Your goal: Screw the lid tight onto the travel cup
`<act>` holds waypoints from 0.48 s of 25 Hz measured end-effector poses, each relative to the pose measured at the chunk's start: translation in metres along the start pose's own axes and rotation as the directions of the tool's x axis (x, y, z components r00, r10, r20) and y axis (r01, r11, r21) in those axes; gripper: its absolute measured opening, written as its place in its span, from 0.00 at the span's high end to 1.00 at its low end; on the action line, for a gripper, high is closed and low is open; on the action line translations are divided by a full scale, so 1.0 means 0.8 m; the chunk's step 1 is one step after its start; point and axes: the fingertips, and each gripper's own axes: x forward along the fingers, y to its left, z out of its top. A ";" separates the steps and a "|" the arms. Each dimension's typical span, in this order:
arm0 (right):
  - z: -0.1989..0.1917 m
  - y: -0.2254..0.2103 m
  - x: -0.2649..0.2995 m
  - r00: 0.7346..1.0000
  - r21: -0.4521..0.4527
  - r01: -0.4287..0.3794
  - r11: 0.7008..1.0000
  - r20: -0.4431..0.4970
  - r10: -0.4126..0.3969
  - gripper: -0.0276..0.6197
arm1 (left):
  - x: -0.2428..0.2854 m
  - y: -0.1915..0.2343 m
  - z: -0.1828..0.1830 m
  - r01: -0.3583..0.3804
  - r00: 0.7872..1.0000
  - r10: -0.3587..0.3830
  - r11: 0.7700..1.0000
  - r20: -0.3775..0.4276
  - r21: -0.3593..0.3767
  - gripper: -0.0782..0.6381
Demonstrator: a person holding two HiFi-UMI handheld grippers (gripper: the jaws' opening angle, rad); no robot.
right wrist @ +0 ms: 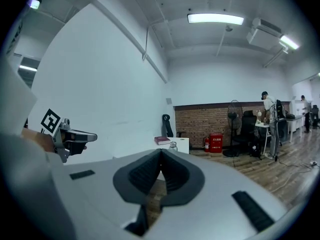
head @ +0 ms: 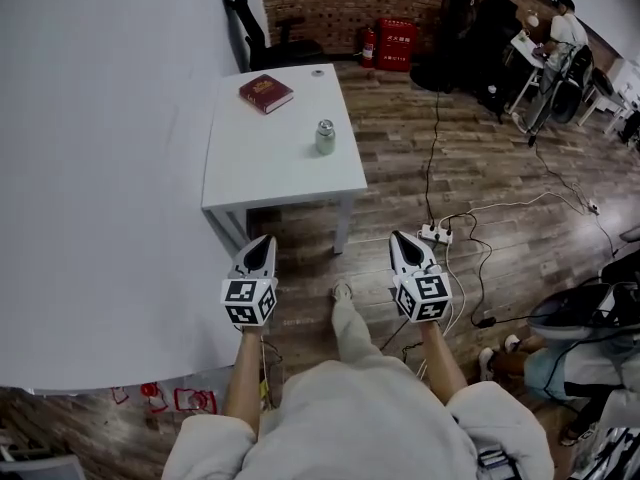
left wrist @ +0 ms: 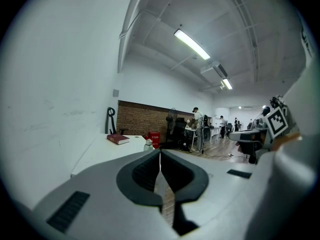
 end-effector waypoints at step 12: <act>0.012 -0.068 0.146 0.999 0.010 -0.042 0.999 -0.004 0.042 0.96 | 0.157 0.044 0.032 -0.005 1.000 0.005 1.000 -0.016 0.007 0.88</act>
